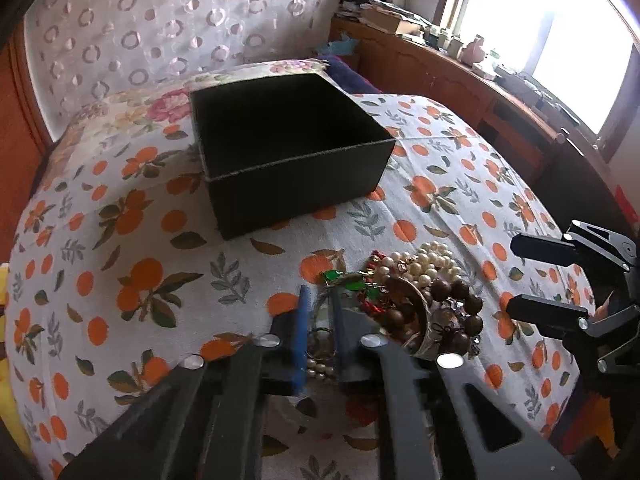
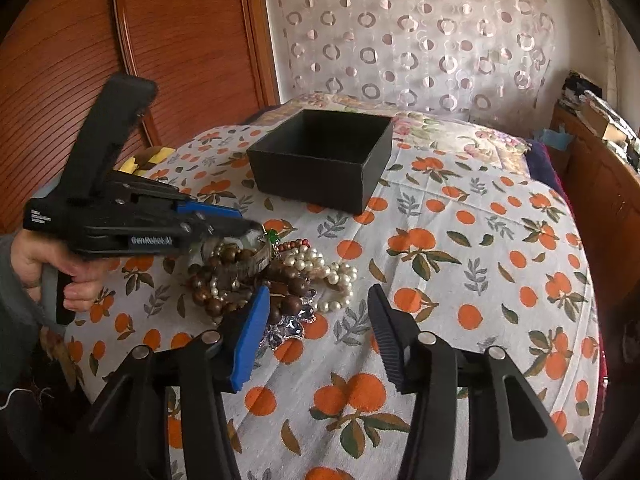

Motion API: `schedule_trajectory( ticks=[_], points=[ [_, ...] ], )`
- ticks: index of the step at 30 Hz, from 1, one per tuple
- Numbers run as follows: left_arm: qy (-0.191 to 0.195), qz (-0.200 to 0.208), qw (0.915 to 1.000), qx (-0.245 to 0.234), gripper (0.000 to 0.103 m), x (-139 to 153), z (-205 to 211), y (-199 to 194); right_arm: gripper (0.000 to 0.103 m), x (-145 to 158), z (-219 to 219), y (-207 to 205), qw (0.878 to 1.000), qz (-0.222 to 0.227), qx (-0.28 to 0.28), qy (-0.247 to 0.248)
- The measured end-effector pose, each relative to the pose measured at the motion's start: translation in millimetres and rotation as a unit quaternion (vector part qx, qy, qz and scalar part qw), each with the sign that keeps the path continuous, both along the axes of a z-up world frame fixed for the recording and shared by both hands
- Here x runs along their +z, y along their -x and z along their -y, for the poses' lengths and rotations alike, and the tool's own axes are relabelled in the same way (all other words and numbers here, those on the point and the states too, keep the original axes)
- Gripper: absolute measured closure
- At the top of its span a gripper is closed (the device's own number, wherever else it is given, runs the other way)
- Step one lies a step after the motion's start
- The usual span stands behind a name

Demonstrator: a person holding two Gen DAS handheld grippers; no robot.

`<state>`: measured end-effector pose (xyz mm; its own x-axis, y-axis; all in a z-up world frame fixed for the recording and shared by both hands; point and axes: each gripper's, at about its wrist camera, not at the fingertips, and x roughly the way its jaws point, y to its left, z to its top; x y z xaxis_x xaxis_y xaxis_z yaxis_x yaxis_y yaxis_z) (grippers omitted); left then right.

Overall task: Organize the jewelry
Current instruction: 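Move the left tool to the jewelry pile while the right tool approaches it too, then grasp the silver bangle with the left tool while the right tool grasps the brown bead bracelet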

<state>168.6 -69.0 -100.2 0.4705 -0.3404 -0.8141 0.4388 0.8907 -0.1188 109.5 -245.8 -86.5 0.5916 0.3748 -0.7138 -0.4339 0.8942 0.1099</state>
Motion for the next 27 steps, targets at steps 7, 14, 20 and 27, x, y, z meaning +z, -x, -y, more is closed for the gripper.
schedule_trajectory(
  ticks=[7,14,20,27],
  points=[
    [0.002,0.031,0.9995,0.011,0.098,12,-15,13,0.063,-8,-4,-13,1.000,-0.023,0.012,-0.002],
    [0.010,0.065,0.9975,0.026,0.098,26,-26,24,0.074,-14,-16,-24,0.999,-0.042,0.027,0.003],
    [0.016,0.078,0.9961,0.039,0.098,29,-33,30,0.075,-21,-27,-34,0.997,-0.058,0.041,0.027],
    [0.018,0.082,0.9952,0.051,0.098,28,-43,33,0.088,-17,-27,-32,0.997,-0.056,0.054,0.010]
  ],
)
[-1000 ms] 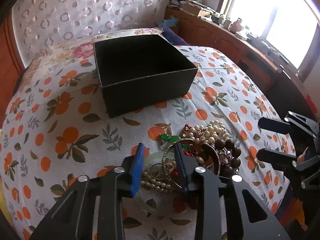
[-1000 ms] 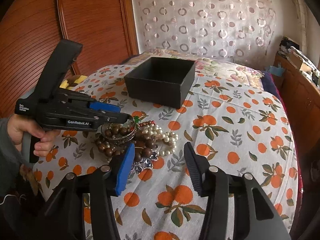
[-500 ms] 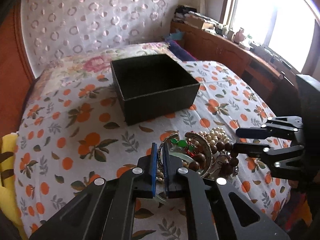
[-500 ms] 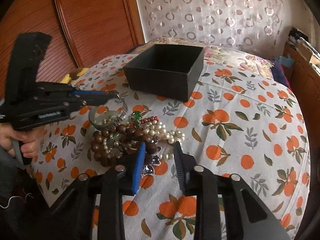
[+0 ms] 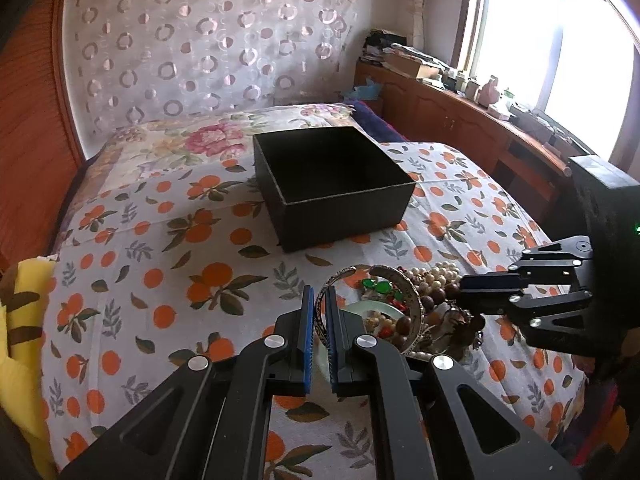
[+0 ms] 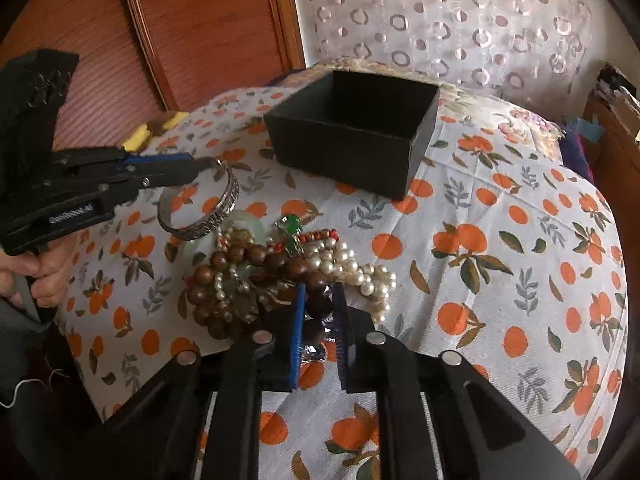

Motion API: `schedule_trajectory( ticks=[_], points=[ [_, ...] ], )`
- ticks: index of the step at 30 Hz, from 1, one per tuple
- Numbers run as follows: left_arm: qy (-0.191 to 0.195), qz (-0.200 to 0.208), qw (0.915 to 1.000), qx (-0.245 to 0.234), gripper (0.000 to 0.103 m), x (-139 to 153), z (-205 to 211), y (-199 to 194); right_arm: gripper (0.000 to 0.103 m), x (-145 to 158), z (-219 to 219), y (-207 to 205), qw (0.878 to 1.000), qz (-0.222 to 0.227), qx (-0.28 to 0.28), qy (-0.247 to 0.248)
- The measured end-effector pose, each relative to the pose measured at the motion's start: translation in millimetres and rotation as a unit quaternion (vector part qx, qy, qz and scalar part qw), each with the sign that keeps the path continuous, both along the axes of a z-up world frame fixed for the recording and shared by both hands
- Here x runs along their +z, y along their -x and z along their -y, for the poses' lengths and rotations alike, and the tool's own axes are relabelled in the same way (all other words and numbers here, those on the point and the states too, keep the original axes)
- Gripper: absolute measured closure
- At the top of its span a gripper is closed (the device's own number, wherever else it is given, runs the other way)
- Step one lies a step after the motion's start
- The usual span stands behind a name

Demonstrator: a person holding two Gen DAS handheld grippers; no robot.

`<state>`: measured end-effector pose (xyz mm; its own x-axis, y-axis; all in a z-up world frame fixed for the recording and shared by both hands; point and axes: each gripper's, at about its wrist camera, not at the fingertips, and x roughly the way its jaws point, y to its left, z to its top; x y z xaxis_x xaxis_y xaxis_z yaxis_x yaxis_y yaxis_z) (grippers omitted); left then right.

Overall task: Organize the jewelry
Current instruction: 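Grasp the silver bangle with the left tool while the right tool grasps the brown bead bracelet, then carry the silver bangle and brown bead bracelet over the black box with both tools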

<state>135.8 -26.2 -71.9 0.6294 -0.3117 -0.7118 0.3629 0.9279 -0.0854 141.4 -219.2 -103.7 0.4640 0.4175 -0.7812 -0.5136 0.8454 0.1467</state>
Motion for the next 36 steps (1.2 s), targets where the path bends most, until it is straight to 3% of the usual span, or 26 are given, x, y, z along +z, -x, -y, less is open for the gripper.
schedule_trajectory(
  ticks=[12,21,28,36],
  points=[
    [0.004,0.041,0.9987,0.030,0.097,24,-12,6,0.088,68,1,23,0.995,0.096,-0.001,-0.030],
    [0.017,0.066,0.9969,0.039,0.097,45,-13,-3,0.088,105,9,19,0.990,0.141,-0.010,-0.025],
    [0.009,0.069,0.9970,0.036,0.097,45,1,-40,0.088,125,18,1,0.985,0.168,-0.018,-0.020],
    [0.012,0.041,0.9978,0.050,0.097,35,15,-94,0.088,143,28,-32,0.981,0.192,-0.035,-0.011]
  ],
)
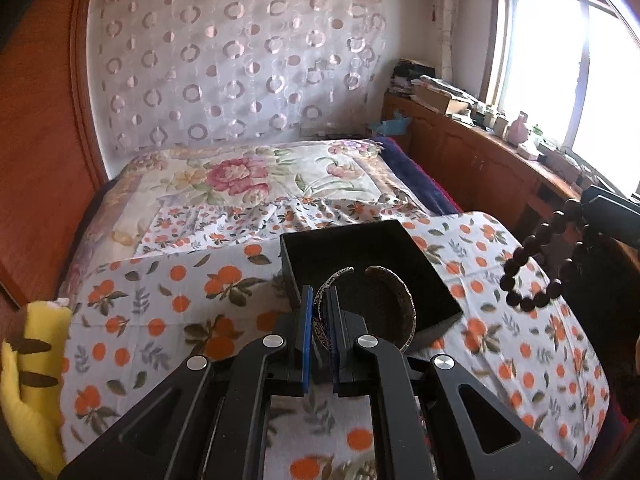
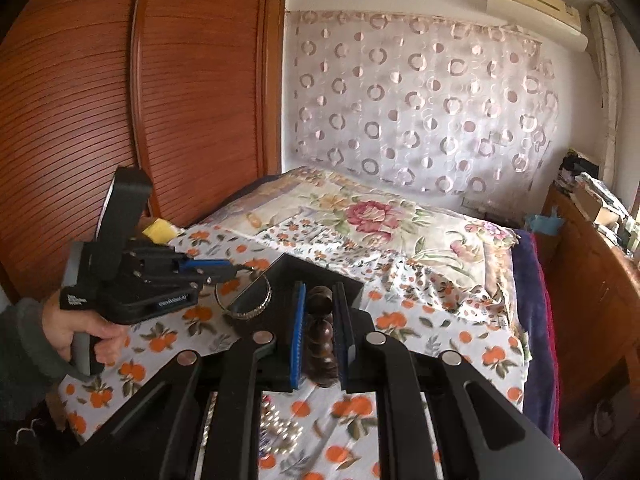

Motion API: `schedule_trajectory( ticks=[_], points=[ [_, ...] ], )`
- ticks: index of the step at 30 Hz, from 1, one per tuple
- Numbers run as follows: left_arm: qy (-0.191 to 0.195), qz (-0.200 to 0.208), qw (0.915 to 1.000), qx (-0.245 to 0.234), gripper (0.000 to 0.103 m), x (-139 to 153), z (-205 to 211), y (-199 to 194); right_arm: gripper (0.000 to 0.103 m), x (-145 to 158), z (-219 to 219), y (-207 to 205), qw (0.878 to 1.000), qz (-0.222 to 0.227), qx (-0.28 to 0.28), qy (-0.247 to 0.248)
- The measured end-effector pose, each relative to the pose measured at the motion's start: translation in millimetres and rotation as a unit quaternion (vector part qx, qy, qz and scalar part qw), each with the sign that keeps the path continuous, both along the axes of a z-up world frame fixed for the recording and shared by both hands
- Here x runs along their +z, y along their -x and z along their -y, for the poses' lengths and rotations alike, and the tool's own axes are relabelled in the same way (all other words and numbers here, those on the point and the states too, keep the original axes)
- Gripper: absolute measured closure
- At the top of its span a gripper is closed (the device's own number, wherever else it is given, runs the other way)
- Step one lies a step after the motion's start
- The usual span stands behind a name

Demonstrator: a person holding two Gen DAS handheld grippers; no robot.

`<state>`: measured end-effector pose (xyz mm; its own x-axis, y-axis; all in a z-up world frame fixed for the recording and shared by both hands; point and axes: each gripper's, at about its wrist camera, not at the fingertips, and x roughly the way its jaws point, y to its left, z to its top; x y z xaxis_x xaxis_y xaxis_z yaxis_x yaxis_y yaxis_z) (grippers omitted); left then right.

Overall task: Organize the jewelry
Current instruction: 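Carry the silver bangle and brown bead bracelet over the black box with both tools, then open the left tool over the box while the right tool releases the beads inside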

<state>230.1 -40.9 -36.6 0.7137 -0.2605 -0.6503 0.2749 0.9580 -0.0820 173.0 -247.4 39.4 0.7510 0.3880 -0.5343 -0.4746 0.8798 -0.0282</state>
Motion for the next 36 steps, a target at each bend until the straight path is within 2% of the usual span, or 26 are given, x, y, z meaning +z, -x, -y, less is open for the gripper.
schedule_trajectory(
  ticks=[8,16,18,20,24,30,36],
  points=[
    [-0.019,-0.018,0.9996,-0.006,0.097,-16,20,-30,0.088,2,5,-34,1.000,-0.001,-0.002,-0.006],
    [-0.030,-0.029,0.9990,-0.017,0.095,-26,26,-38,0.088,-8,-4,-58,1.000,-0.009,0.008,-0.008],
    [-0.028,-0.028,0.9990,-0.021,0.091,-23,26,-37,0.088,-12,-8,-66,1.000,-0.014,0.012,-0.009],
    [-0.024,-0.019,0.9994,-0.019,0.083,-18,22,-33,0.088,-14,-11,-71,1.000,-0.016,0.015,-0.009],
    [-0.016,-0.001,0.9998,-0.009,0.075,-6,7,-23,0.088,-16,-24,-81,0.999,-0.020,0.029,-0.011],
    [-0.025,0.017,0.9993,0.021,0.063,4,-27,-14,0.088,-23,-52,-92,0.998,-0.034,0.057,-0.016],
    [-0.029,0.025,0.9984,0.041,0.045,10,-55,-7,0.088,-38,-82,-103,0.994,-0.063,0.085,-0.021]
  ],
)
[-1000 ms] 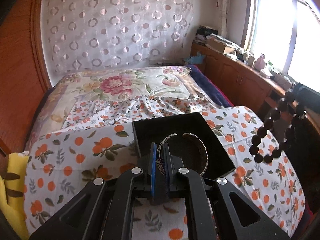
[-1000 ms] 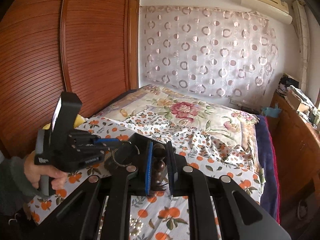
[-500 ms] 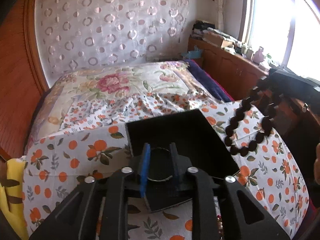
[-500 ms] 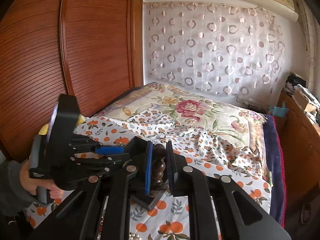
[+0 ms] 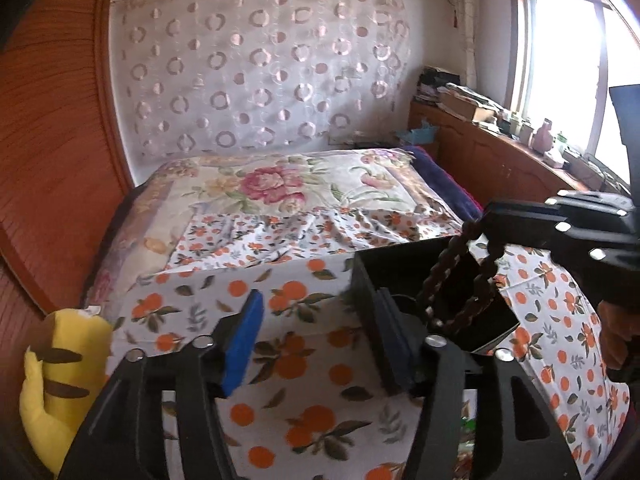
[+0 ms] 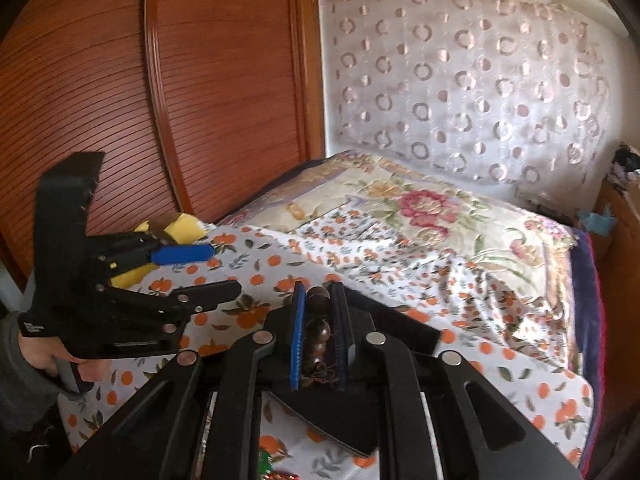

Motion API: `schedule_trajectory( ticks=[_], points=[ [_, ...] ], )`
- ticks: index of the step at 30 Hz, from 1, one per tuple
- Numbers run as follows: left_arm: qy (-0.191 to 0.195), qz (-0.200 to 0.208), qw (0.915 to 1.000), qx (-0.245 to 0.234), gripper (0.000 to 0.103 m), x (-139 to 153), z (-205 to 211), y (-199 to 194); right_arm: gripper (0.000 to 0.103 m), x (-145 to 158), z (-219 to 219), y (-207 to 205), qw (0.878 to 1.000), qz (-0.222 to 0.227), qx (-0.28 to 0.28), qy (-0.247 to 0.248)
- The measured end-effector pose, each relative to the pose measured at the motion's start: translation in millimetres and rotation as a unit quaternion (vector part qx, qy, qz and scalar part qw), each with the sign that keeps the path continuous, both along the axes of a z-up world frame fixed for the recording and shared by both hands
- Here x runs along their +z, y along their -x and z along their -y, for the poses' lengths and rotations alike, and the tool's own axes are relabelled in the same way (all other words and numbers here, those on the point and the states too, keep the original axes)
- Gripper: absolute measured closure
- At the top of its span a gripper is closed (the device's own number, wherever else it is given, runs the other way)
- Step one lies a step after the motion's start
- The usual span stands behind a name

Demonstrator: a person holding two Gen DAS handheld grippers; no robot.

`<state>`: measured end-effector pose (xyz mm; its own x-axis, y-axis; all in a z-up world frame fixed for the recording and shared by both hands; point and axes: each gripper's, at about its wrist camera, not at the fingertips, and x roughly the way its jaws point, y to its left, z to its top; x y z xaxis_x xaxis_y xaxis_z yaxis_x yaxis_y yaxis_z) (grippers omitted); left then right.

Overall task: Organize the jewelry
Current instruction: 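Open the left tool over the box while the right tool releases the beads inside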

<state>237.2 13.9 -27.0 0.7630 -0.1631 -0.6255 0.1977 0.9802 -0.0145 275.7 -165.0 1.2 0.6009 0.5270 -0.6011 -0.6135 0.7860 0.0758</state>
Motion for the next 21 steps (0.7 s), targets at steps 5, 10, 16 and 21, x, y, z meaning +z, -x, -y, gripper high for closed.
schedule_trajectory(
  ticks=[5,10,16,21],
  points=[
    [0.004,0.004,1.0000,0.006,0.033,0,-12,8,0.088,-29,-8,-13,0.999,-0.035,-0.010,0.023],
    [0.016,0.000,0.9999,0.002,0.033,-3,-12,15,0.088,-55,6,-20,0.997,-0.054,-0.035,0.048],
    [0.025,-0.005,0.9996,-0.009,0.033,-7,-4,28,0.073,-65,21,-16,0.995,-0.055,-0.055,0.055],
    [0.027,-0.003,0.9995,-0.015,0.023,-11,0,47,0.032,-51,37,4,0.996,-0.020,-0.082,0.038]
  ],
)
